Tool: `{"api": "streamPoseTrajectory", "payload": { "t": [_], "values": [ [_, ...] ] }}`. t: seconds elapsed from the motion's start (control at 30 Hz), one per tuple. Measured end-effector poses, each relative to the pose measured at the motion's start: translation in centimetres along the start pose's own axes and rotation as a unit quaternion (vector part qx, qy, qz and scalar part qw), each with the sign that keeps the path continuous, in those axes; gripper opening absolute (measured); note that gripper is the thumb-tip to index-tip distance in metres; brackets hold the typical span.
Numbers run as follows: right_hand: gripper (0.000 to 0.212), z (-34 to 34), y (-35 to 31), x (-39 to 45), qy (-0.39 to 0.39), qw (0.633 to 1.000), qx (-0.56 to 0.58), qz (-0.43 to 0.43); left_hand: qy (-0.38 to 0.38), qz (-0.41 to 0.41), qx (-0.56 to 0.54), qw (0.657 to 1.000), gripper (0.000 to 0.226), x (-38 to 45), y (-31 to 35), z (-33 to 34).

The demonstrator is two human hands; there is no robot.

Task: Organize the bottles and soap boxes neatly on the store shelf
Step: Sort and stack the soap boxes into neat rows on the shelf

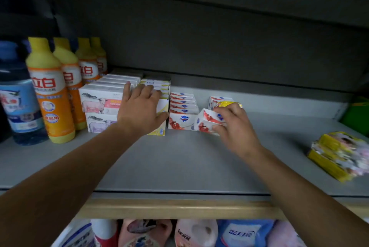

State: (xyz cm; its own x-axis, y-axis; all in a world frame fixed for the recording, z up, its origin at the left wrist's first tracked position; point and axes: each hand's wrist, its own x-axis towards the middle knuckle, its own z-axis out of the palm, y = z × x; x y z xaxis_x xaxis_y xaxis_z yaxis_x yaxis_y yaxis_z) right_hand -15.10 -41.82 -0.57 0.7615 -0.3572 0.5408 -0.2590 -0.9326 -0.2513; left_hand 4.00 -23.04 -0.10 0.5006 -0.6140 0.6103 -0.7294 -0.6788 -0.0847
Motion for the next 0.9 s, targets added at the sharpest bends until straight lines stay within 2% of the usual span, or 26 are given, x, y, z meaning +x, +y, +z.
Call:
{"api": "streamPoseTrajectory", "payload": {
  "t": [0.07,0.13,0.2,0.27,0.33,0.43,0.53,0.6,0.67,0.73,0.83,0.9],
  "values": [
    [0.048,0.0,-1.9,-0.5,-0.013,0.998,0.050,-0.020,0.043,0.020,-0.036,0.998,0.062,-0.6,0.4,-1.6],
    [0.047,0.2,-3.5,-1.0,-0.018,0.995,0.097,-0.029,0.074,0.040,-0.183,0.979,0.056,-2.4,1.0,-2.9],
    [0.045,0.5,-5.0,-1.5,-0.026,0.986,0.161,-0.023,-0.005,0.019,-0.384,0.923,0.049,-4.8,1.8,-3.6],
    [0.042,1.0,-6.4,-2.0,-0.038,0.976,0.212,-0.028,-0.081,-0.016,-0.492,0.867,0.041,-6.6,2.2,-3.1],
    [0.038,1.8,-7.5,-2.4,-0.035,0.972,0.231,-0.037,-0.102,-0.045,-0.553,0.826,0.033,-7.8,1.8,-2.3],
    [0.037,3.0,-8.5,-3.0,-0.026,0.957,0.287,-0.007,-0.119,-0.134,-0.670,0.721,0.016,-9.0,0.7,-1.4],
    [0.061,4.3,-9.1,-4.0,-0.044,0.941,0.335,0.008,-0.100,-0.251,-0.720,0.640,0.019,-9.8,0.1,-1.1],
    [0.077,5.2,-9.0,-4.5,-0.069,0.928,0.366,0.015,-0.095,-0.291,-0.744,0.594,0.023,-9.6,-0.1,-1.1],
    [0.083,5.6,-8.8,-4.6,-0.083,0.918,0.388,0.019,-0.094,-0.300,-0.752,0.580,0.026,-9.5,-0.2,-1.2],
    [0.083,5.6,-8.6,-4.6,-0.085,0.903,0.420,0.020,-0.095,-0.297,-0.751,0.583,0.029,-9.4,0.0,-1.1],
    [0.076,5.8,-8.3,-4.5,-0.077,0.887,0.455,0.017,-0.088,-0.298,-0.752,0.581,0.024,-9.3,0.2,-1.1],
    [0.067,5.9,-8.1,-4.5,-0.075,0.890,0.449,0.031,-0.083,-0.297,-0.758,0.575,0.020,-9.2,0.1,-1.1]
  ]
}}
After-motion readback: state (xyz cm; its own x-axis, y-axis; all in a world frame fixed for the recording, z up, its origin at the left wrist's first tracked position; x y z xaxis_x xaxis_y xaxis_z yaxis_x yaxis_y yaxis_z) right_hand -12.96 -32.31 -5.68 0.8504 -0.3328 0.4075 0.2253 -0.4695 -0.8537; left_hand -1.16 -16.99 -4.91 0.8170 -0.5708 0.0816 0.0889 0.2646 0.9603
